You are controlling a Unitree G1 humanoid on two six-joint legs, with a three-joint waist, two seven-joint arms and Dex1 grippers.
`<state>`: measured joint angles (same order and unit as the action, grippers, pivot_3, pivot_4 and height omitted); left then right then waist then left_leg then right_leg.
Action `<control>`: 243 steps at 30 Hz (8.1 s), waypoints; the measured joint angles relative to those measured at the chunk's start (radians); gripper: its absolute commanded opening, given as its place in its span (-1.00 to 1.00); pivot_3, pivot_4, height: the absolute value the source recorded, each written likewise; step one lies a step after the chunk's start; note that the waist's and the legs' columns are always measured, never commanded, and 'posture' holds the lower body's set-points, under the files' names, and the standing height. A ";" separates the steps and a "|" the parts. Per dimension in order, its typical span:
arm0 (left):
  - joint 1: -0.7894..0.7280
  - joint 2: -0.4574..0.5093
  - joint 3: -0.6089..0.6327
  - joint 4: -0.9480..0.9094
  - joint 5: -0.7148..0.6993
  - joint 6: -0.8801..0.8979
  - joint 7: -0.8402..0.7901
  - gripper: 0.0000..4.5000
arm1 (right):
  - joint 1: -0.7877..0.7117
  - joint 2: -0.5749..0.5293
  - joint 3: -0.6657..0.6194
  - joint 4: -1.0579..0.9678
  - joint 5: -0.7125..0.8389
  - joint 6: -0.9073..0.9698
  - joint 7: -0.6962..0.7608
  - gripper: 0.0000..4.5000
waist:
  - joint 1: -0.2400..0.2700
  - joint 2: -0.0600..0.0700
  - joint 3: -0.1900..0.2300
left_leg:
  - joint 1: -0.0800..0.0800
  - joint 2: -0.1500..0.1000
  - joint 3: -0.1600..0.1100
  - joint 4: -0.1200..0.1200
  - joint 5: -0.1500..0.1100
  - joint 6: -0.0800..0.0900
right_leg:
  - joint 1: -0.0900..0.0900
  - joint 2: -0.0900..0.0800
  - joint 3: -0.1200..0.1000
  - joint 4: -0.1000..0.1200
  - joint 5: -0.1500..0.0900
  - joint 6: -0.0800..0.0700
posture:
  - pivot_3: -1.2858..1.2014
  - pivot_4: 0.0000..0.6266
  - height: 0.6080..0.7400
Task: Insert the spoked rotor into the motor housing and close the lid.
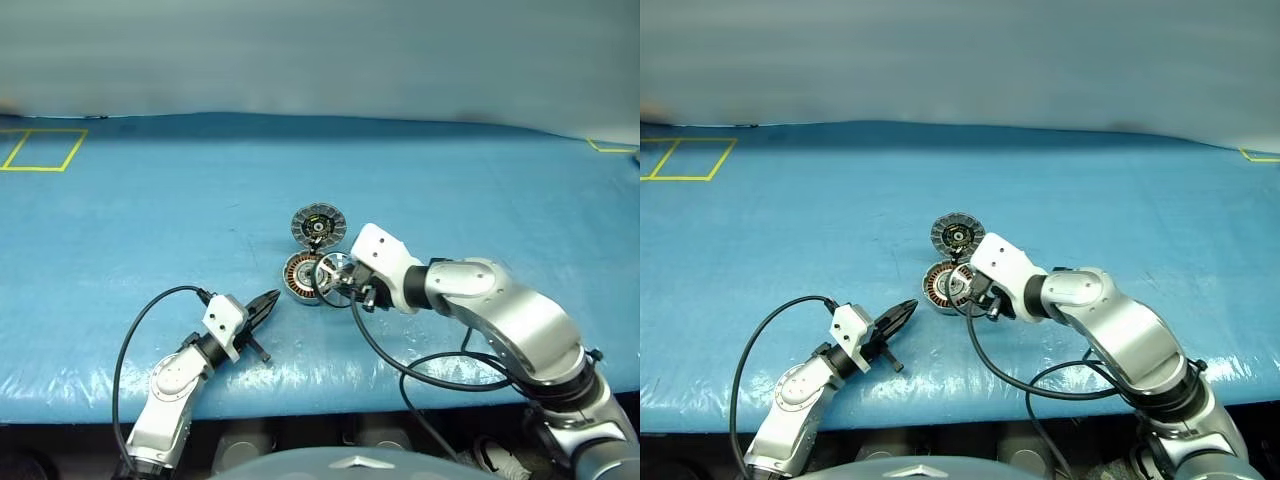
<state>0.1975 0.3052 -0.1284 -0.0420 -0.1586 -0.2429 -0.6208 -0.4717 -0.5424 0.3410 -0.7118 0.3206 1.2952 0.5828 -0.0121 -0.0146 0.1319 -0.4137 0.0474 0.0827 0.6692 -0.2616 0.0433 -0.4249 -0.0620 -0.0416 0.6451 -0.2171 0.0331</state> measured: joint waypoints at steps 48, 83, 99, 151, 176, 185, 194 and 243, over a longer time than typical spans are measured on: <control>0.007 0.001 -0.001 -0.002 0.000 0.012 0.008 -1.00 | 0.334 0.052 -0.128 0.082 -0.040 -0.375 -0.112 0.02 | 0.000 0.000 0.000 | 0.000 0.000 0.001 0.000 0.000 0.000 | 0.001 0.000 0.000 0.000 0.001 0.002 | 0.03 -0.52 1.00; -0.018 0.009 -0.001 -0.003 -0.001 0.042 -0.015 -1.00 | 0.546 0.152 -0.199 0.197 -0.129 -0.661 -0.202 0.02 | 0.002 0.000 0.000 | 0.000 0.000 0.001 0.004 0.000 0.001 | 0.002 0.001 0.001 0.000 0.001 0.001 | 0.03 -0.52 1.00; -0.018 0.009 -0.001 -0.003 -0.001 0.042 -0.015 -1.00 | 0.546 0.151 -0.197 0.197 -0.135 -0.654 -0.189 0.02 | 0.002 0.000 0.000 | 0.000 0.000 0.001 0.004 0.000 0.001 | 0.002 0.001 0.001 0.000 0.001 0.001 | 0.03 -0.52 1.00; -0.011 0.011 0.000 -0.003 -0.001 0.042 -0.021 -1.00 | 0.557 0.143 -0.190 0.203 -0.156 -0.650 -0.174 0.02 | 0.002 0.000 0.000 | -0.001 0.000 0.000 0.007 -0.001 0.003 | 0.002 0.000 0.001 0.000 0.001 0.002 | 0.03 -0.52 1.00; -0.017 0.011 0.000 -0.003 -0.001 0.042 -0.031 -1.00 | 0.556 0.144 -0.189 0.210 -0.156 -0.650 -0.165 0.02 | 0.002 0.000 0.000 | -0.001 0.000 0.000 0.009 -0.001 0.003 | 0.003 0.000 0.001 0.001 0.001 0.002 | 0.03 -0.52 1.00; -0.017 0.011 0.000 -0.003 -0.001 0.042 -0.034 -1.00 | 0.556 0.144 -0.189 0.210 -0.156 -0.650 -0.162 0.02 | 0.003 0.000 0.000 | -0.001 0.000 0.000 0.009 -0.001 0.003 | 0.001 0.000 0.001 0.001 0.001 0.002 | 0.03 -0.52 1.00; -0.017 0.011 0.000 -0.003 -0.001 0.042 -0.033 -1.00 | 0.555 0.144 -0.189 0.210 -0.155 -0.650 -0.159 0.02 | 0.003 0.000 0.000 | -0.001 0.000 0.000 0.009 -0.001 0.003 | 0.001 0.000 0.001 0.001 0.001 0.002 | 0.03 -0.52 1.00; -0.013 0.011 0.000 -0.003 0.000 0.044 -0.028 -1.00 | 0.555 0.144 -0.185 0.210 -0.157 -0.650 -0.146 0.02 | 0.003 0.000 0.000 | -0.001 0.000 0.000 0.009 -0.001 0.003 | 0.000 0.000 0.001 0.000 0.001 0.002 | 0.03 -0.52 1.00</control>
<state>0.1848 0.3159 -0.1286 -0.0450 -0.1586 -0.1990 -0.6485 0.0832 -0.3984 0.1560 -0.5020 0.1640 0.6449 0.4364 -0.0091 -0.0146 0.1318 -0.4145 0.0477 0.0825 0.6785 -0.2630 0.0468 -0.4253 -0.0620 -0.0409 0.6455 -0.2159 0.0350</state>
